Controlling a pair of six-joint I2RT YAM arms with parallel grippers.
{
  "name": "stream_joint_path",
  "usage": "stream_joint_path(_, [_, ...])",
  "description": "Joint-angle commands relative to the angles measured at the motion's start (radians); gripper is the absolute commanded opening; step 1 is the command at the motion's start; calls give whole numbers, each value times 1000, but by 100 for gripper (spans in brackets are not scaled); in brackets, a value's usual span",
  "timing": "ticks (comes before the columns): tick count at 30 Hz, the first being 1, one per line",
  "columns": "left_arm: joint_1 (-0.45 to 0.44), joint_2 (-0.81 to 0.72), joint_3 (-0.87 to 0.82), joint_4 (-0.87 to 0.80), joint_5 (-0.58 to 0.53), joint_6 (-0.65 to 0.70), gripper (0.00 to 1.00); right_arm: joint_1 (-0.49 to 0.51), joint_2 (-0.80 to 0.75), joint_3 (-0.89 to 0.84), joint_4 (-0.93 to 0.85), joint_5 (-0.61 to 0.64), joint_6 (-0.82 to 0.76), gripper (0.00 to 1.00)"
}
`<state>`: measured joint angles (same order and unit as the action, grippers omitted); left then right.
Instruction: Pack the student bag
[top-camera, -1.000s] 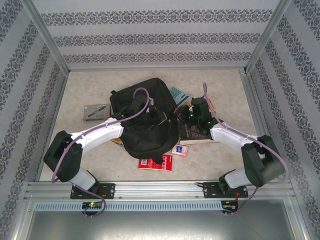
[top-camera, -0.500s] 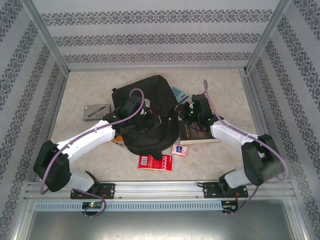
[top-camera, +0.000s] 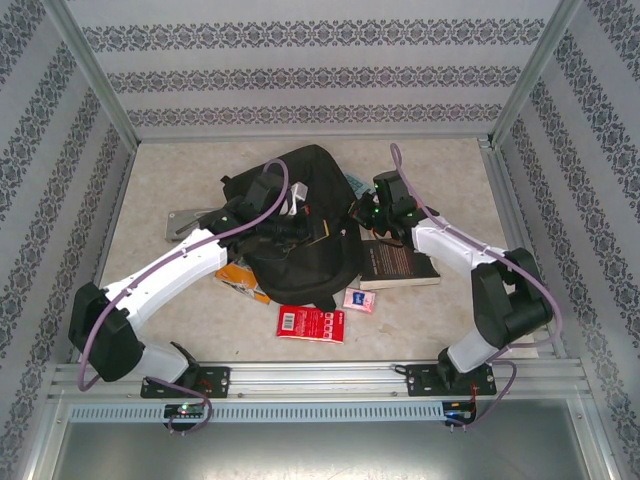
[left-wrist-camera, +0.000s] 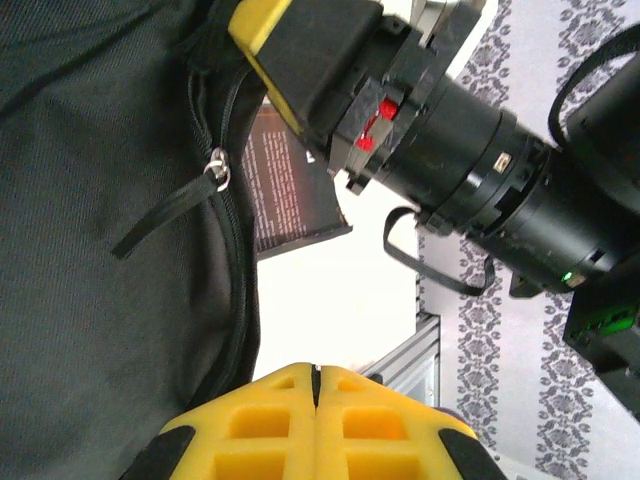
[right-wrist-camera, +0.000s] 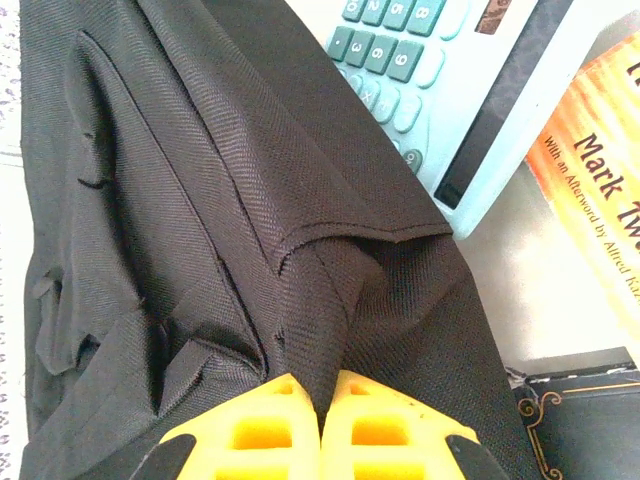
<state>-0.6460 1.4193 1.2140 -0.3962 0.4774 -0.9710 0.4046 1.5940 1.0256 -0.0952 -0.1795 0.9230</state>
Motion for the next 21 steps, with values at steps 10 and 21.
stream_joint_path(10, [2, -78, -13, -134, -31, 112, 0, -24, 26, 62, 10, -10, -27, 0])
stream_joint_path(21, [15, 109, 106, -100, -44, 145, 34, -24, -5, 31, 22, -72, -33, 0])
